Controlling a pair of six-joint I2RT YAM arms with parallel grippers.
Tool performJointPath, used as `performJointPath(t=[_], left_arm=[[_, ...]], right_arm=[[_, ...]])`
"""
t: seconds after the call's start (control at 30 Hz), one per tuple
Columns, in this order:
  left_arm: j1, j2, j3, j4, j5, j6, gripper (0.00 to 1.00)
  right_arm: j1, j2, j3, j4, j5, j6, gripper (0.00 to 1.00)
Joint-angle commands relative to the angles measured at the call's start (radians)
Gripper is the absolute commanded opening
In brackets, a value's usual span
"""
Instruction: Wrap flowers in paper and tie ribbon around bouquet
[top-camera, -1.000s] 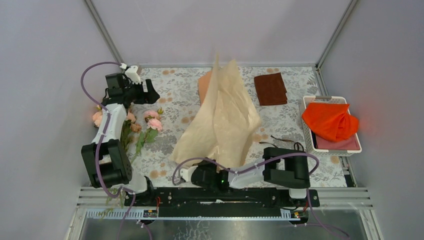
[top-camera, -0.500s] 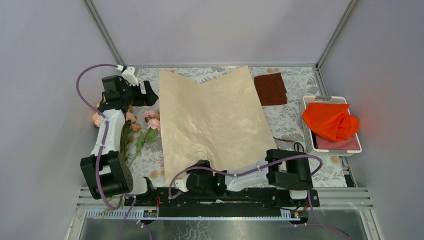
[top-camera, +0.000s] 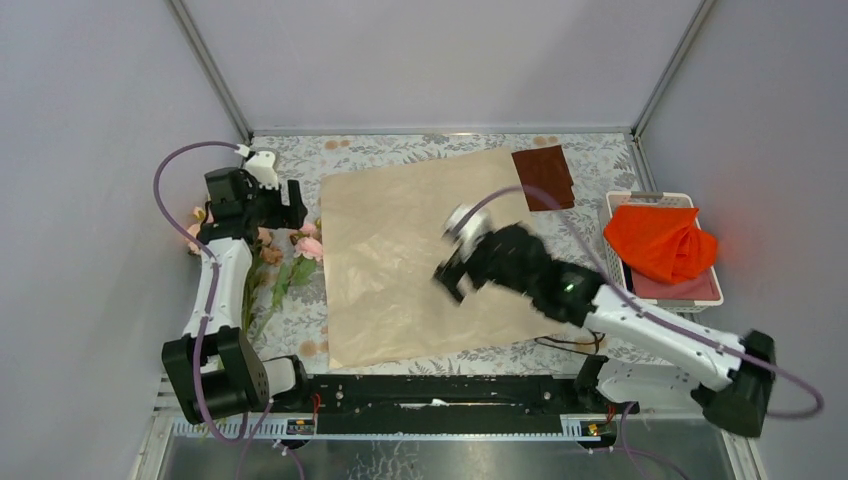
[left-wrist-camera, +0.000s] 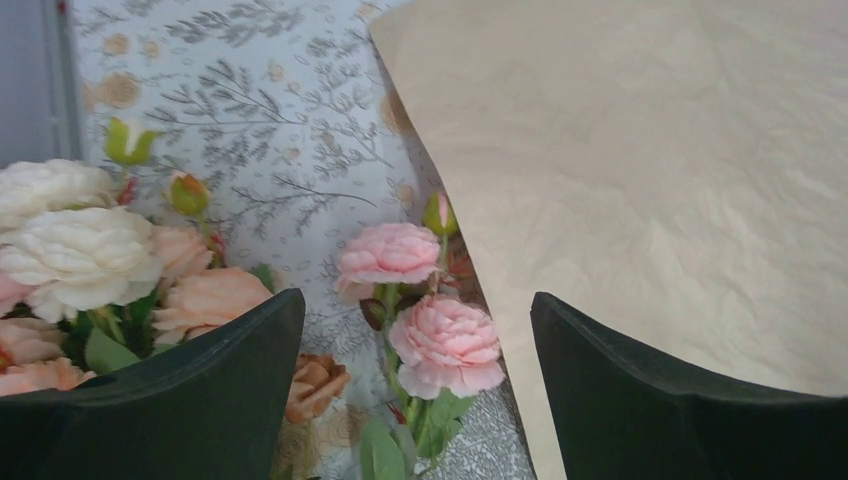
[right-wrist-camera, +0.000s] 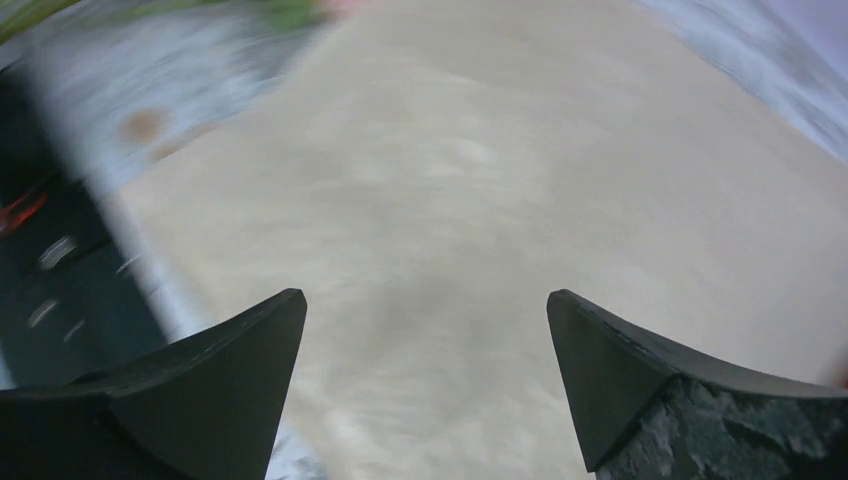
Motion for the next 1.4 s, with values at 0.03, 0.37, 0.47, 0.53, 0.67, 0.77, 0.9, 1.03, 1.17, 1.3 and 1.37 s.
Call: performJointPath(t=[0.03,0.37,0.47,0.53,0.67,0.77,0.9,1.03,1.17,1.3,1.37], left_arm=[[-0.054,-0.039,-0.055,-0.015,0.089,0.075,0.9],[-0.196,-0.016,-0.129,-0.056,0.097,0.167,0.89],[-0.195,-0.009,-0.14,-0.065,0.07,0.182,0.9],[-0.194,-0.005,-0.142,-0.08,0.044,0.196,0.9],[-0.195,0.006,-0.152,-0.093,0.017,0.215,0.9],[-0.194,0.02,-0.155,-0.093,0.007,0.215,0.9],[-0.193,0.026,-0.155,-0.093,0.0,0.212,0.91],[-0.193,0.034,-0.135,-0.109,-0.015,0.214,0.91],[-0.194,0.038,-0.117,-0.115,-0.027,0.212,0.91],[-0.194,0.049,-0.103,-0.121,-0.031,0.21,0.91],[-0.194,0.058,-0.099,-0.119,-0.028,0.212,0.91]], right_arm=[[-0.614,-0.103,-0.111,-0.044,-0.01,0.444,1.0],[-1.214,0.459,0.077,0.058,-0.47,0.504,1.0],[-1.232,0.659,0.229,-0.012,-0.518,0.458,0.92],[-1.232,0.742,0.275,-0.024,-0.546,0.444,0.89],[-1.229,0.871,0.348,-0.044,-0.669,0.435,0.82],[-1.226,0.923,0.369,-0.037,-0.694,0.422,0.77],[-1.226,0.954,0.406,-0.051,-0.784,0.4,0.45],[-1.226,0.939,0.506,-0.136,-0.804,0.349,0.06],[-1.216,0.918,0.662,-0.228,-0.734,0.287,0.0],[-1.184,0.95,0.862,-0.339,-0.599,0.209,0.0],[-1.143,0.989,0.957,-0.384,-0.56,0.146,0.0]])
